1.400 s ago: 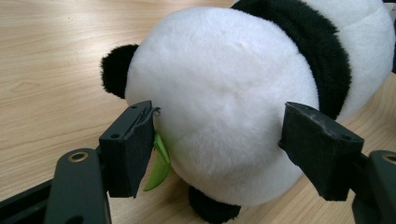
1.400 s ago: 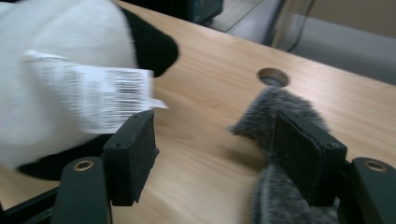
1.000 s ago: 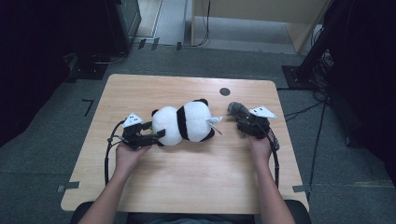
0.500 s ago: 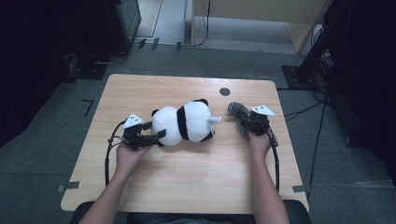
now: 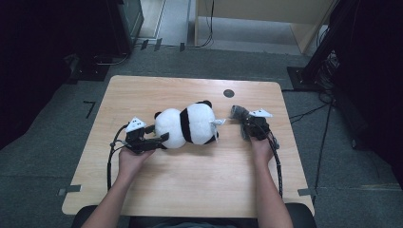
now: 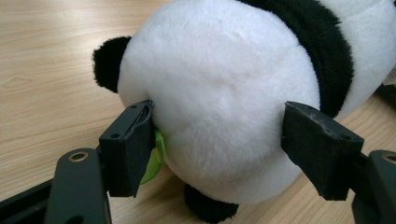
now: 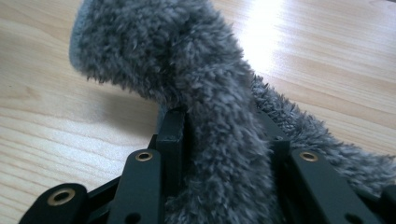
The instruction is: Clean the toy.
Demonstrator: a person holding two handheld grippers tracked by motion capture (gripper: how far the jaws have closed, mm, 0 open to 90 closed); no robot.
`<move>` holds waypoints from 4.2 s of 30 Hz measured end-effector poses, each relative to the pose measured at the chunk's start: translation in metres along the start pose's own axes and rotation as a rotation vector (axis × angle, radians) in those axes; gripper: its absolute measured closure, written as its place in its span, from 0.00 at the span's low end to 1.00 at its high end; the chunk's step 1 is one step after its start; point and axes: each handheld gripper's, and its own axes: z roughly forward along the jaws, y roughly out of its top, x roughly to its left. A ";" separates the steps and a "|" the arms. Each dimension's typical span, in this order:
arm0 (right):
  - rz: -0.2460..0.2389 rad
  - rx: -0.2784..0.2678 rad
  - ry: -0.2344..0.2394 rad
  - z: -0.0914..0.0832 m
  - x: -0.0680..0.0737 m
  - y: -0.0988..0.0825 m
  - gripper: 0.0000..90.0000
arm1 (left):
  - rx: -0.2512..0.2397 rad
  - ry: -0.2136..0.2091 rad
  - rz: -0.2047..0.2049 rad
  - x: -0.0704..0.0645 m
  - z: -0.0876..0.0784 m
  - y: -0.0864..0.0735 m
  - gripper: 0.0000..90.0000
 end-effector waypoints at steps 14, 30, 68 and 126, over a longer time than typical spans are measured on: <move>0.007 0.005 0.026 0.000 -0.002 0.000 0.72 | -0.004 0.000 -0.001 0.000 0.001 -0.001 0.30; 0.018 0.054 0.138 -0.022 -0.004 0.032 0.82 | 0.005 0.008 0.008 0.000 0.001 -0.002 0.27; -0.218 0.025 0.379 -0.079 0.088 0.142 0.81 | 0.004 0.007 -0.034 0.000 0.003 -0.006 0.21; -0.322 0.204 0.482 -0.021 0.163 0.185 0.82 | 0.003 0.039 0.015 0.000 0.015 -0.007 0.27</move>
